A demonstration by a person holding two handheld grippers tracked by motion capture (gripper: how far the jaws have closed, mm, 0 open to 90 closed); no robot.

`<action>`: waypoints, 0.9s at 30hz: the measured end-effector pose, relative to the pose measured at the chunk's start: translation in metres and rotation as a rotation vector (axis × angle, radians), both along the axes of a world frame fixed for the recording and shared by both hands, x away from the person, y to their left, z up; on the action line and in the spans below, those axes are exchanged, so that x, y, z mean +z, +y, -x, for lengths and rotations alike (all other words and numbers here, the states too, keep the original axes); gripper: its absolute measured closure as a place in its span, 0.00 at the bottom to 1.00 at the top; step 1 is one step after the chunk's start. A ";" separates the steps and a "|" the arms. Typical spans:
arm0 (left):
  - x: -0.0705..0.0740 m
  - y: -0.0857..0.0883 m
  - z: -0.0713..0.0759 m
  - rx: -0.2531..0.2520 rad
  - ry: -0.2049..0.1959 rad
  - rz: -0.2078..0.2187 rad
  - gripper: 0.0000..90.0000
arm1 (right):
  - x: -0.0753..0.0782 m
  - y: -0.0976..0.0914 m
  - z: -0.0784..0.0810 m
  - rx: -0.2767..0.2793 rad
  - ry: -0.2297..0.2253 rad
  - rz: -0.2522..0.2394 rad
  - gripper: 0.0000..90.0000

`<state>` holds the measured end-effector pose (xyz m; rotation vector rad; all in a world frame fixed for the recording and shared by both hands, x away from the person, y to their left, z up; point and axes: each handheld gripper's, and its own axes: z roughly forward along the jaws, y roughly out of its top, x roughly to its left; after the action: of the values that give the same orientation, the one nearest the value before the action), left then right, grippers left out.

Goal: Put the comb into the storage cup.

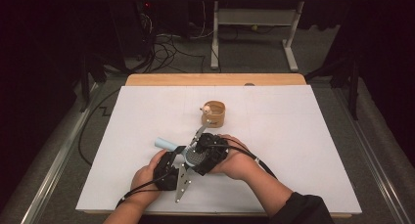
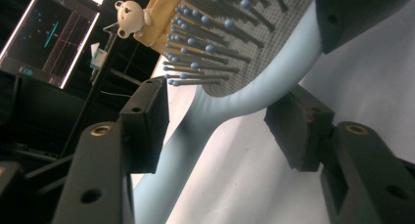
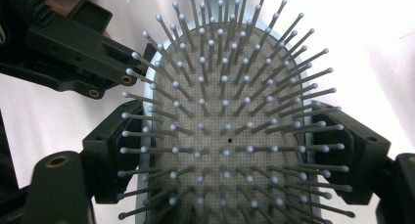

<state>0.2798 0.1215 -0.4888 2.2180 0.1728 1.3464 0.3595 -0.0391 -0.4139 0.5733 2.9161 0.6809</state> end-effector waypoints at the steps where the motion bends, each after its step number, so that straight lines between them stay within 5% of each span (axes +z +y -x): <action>1: 0.000 0.000 0.000 -0.003 -0.005 0.000 0.49 | 0.000 0.000 0.000 -0.001 0.000 0.000 0.23; 12: 0.001 0.000 0.001 -0.002 -0.025 0.012 0.42 | -0.001 0.002 -0.001 -0.003 0.007 0.002 0.23; 27: 0.000 -0.002 0.004 -0.019 -0.061 -0.016 0.48 | 0.000 0.006 -0.001 -0.002 0.016 -0.014 0.23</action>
<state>0.2761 0.1199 -0.4890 2.1830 0.1192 1.4072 0.3604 -0.0333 -0.4142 0.5860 2.9276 0.6995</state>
